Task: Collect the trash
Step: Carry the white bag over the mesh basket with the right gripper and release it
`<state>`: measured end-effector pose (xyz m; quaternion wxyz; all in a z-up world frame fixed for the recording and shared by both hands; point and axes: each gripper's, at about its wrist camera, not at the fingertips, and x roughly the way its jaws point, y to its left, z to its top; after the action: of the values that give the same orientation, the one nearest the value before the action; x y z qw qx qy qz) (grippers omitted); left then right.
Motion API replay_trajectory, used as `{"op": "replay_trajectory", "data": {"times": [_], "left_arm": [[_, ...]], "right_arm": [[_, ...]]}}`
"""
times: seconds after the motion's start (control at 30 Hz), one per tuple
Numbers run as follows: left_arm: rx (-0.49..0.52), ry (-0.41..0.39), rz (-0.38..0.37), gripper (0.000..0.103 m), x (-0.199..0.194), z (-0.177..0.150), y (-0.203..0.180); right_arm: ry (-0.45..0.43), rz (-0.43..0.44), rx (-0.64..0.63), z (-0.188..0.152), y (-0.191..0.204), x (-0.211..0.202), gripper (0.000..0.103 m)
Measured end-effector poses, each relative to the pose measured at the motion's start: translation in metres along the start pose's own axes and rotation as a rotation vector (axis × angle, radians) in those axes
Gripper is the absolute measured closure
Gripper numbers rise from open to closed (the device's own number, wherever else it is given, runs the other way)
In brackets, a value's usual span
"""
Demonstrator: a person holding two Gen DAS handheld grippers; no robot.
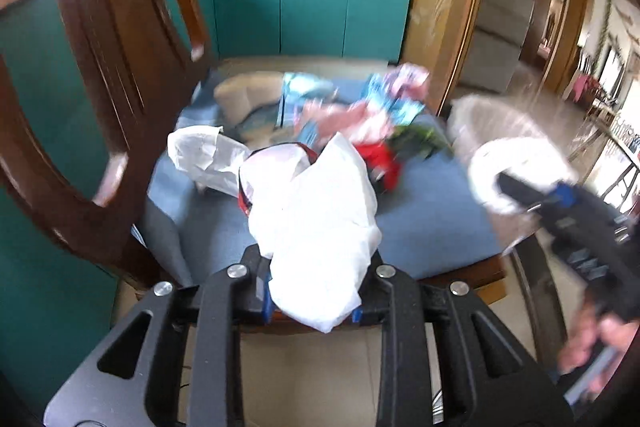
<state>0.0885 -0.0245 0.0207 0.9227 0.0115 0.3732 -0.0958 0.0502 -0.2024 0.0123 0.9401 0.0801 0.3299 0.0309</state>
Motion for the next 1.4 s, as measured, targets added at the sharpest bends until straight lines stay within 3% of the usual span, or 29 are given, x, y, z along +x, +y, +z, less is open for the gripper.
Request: {"op": "replay_trajectory", "data": {"times": [0.17, 0.3, 0.37, 0.43, 0.53, 0.73, 1.4], "left_arm": [[-0.083, -0.103, 0.03, 0.076, -0.015, 0.008, -0.007], [-0.157, -0.088, 0.017, 0.076, 0.011, -0.005, 0.007], [-0.182, -0.039, 0.003, 0.076, 0.023, -0.01, 0.013], [-0.158, -0.013, -0.024, 0.076, 0.027, -0.007, 0.012], [-0.091, -0.048, 0.011, 0.075, 0.024, -0.005, 0.002], [-0.06, -0.047, 0.011, 0.075, 0.018, -0.009, -0.005], [-0.088, -0.026, -0.009, 0.072, 0.02, -0.014, 0.002]], "right_arm": [[-0.026, -0.04, 0.013, -0.001, -0.002, -0.002, 0.069], [-0.022, -0.065, 0.036, -0.003, -0.008, 0.003, 0.069], [-0.011, -0.073, 0.032, -0.005, -0.007, 0.006, 0.069], [-0.012, -0.08, 0.025, -0.006, -0.007, 0.007, 0.069], [-0.009, -0.067, 0.034, -0.006, -0.005, 0.007, 0.069], [-0.009, -0.074, 0.021, -0.008, 0.001, 0.008, 0.069], [0.021, -0.062, 0.023, -0.008, 0.002, 0.015, 0.069]]}}
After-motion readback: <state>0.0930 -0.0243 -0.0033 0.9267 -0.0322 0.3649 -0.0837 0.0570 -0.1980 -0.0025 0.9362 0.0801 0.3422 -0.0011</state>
